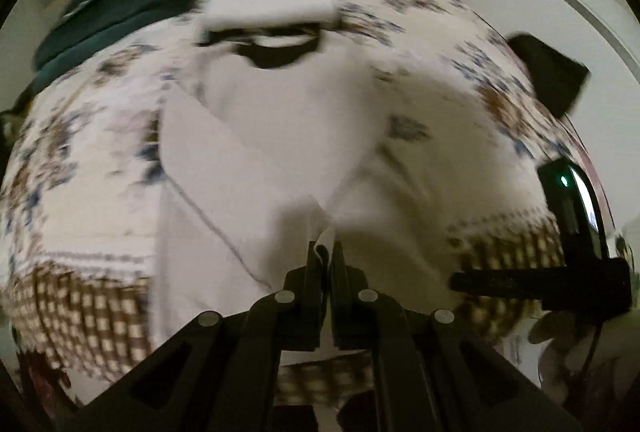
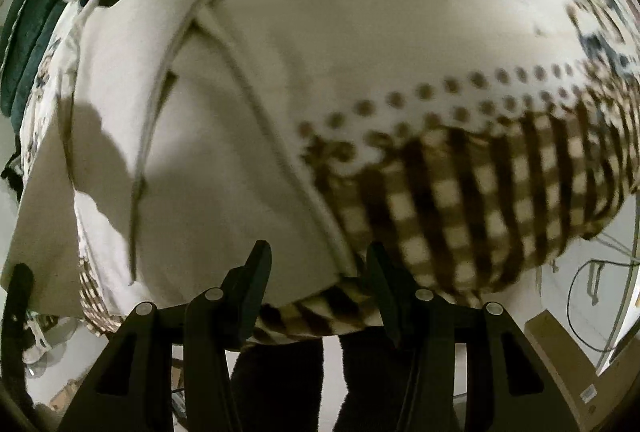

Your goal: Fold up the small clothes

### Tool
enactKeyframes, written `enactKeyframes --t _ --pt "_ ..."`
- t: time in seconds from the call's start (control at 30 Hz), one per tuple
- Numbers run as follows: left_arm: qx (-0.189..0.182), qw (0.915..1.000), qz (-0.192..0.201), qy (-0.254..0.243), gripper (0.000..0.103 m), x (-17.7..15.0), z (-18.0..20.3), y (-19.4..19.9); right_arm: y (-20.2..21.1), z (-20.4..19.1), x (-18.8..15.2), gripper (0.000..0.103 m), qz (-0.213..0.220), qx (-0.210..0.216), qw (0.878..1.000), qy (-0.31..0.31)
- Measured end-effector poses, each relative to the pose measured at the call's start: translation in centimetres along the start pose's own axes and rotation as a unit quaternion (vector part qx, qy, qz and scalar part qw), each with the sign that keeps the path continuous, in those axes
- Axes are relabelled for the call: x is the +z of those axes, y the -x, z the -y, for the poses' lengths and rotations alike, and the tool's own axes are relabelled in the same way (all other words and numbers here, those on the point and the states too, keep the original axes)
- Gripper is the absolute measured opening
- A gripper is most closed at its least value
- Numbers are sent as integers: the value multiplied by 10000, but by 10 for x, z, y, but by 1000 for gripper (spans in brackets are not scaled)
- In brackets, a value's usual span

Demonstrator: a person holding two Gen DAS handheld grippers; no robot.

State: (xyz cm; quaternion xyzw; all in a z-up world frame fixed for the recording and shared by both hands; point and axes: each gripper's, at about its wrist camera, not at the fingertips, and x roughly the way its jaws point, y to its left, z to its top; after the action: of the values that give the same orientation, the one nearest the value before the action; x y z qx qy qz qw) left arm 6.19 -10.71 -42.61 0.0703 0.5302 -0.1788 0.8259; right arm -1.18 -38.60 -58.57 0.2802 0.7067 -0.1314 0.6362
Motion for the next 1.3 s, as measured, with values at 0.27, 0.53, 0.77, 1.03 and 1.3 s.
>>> enactKeyframes --t 0.27,0.53,0.77,1.03,1.3 --pt "-115 9996 -229 -133 6 2 26 -33 14 34 -4 52 35 -36 9998 -166" --pt "-67 9948 -455 913 95 11 -40 -50 32 49 6 55 78 412 9991 -119" --pt "746 9741 -958 1910 95 -38 -148 -49 27 56 19 57 -164 812 9965 -145" --pt "-217 9384 -1808 2936 74 -99 -197 -77 1 68 18 57 -660 1208 9898 -356" --pt "-523 9344 -1459 3207 2 -100 -195 -49 14 44 8 4 -455 1380 9890 -263"
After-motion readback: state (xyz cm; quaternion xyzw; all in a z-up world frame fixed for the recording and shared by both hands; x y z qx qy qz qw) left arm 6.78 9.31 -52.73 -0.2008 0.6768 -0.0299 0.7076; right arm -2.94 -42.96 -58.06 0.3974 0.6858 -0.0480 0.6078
